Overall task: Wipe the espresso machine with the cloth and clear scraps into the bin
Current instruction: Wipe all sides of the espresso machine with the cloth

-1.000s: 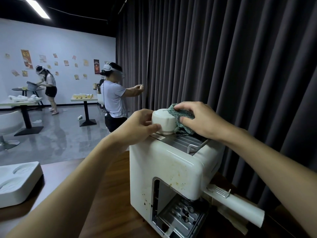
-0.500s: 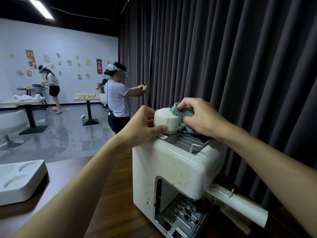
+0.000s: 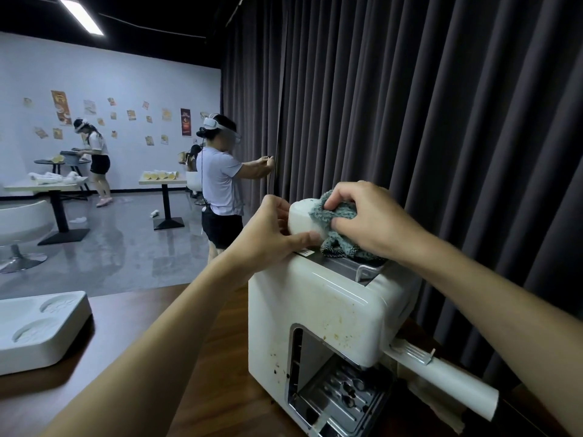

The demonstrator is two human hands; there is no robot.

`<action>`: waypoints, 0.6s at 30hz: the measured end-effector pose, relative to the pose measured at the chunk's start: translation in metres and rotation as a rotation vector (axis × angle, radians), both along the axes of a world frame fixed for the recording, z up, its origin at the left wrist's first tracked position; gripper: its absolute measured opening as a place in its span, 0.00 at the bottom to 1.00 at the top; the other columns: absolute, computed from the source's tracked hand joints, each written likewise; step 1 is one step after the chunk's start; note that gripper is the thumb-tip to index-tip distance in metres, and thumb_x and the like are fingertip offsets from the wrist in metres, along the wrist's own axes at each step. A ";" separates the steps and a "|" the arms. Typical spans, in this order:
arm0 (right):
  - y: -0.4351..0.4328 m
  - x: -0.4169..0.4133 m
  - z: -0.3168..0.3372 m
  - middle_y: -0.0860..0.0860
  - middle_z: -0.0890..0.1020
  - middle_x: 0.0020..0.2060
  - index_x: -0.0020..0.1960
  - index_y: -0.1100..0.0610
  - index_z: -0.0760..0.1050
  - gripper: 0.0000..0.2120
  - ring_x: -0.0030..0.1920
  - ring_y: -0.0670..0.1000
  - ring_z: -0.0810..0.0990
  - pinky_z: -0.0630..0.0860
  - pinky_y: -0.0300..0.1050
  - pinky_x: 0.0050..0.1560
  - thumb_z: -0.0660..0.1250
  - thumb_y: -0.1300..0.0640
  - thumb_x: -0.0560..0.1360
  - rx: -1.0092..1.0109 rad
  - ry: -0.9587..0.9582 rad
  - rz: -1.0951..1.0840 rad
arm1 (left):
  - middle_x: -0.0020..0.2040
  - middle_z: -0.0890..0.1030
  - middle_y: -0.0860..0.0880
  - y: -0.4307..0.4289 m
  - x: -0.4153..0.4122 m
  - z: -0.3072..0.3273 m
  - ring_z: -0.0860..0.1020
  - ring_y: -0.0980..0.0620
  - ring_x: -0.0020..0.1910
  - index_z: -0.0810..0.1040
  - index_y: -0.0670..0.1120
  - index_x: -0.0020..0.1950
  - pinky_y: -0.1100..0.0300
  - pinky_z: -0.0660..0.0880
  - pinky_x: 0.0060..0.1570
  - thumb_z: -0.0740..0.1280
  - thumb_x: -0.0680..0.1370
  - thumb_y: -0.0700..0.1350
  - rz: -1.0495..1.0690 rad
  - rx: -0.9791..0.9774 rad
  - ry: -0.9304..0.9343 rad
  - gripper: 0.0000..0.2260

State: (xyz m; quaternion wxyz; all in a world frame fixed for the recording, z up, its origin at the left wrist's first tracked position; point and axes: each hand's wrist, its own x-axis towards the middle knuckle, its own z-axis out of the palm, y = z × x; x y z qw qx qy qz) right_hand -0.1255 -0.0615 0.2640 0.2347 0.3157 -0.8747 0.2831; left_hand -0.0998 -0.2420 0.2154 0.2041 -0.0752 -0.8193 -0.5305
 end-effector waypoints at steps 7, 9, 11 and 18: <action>0.003 -0.007 -0.002 0.50 0.81 0.50 0.51 0.52 0.80 0.12 0.49 0.48 0.77 0.67 0.33 0.39 0.67 0.65 0.72 -0.060 -0.037 -0.087 | 0.55 0.82 0.48 -0.004 -0.001 0.002 0.82 0.53 0.53 0.72 0.44 0.60 0.56 0.81 0.53 0.74 0.75 0.44 -0.029 0.036 -0.050 0.18; -0.001 0.003 0.000 0.46 0.79 0.47 0.51 0.53 0.81 0.11 0.48 0.44 0.75 0.67 0.26 0.40 0.69 0.64 0.72 -0.028 -0.011 -0.022 | 0.53 0.83 0.47 -0.004 -0.002 0.000 0.83 0.53 0.51 0.70 0.43 0.58 0.55 0.82 0.49 0.75 0.74 0.43 -0.029 0.044 -0.040 0.19; -0.001 0.007 0.003 0.43 0.78 0.45 0.50 0.53 0.81 0.10 0.49 0.44 0.76 0.66 0.22 0.41 0.69 0.64 0.71 -0.013 -0.004 0.002 | 0.51 0.82 0.47 -0.002 -0.002 -0.001 0.83 0.56 0.46 0.69 0.42 0.57 0.62 0.81 0.43 0.78 0.71 0.44 -0.016 0.049 -0.012 0.23; -0.001 -0.006 0.001 0.51 0.81 0.52 0.52 0.52 0.80 0.12 0.47 0.47 0.75 0.67 0.36 0.40 0.66 0.64 0.72 -0.043 -0.038 -0.140 | 0.52 0.81 0.49 0.000 0.001 0.001 0.82 0.64 0.43 0.72 0.42 0.63 0.70 0.78 0.40 0.75 0.74 0.39 -0.057 -0.003 -0.003 0.21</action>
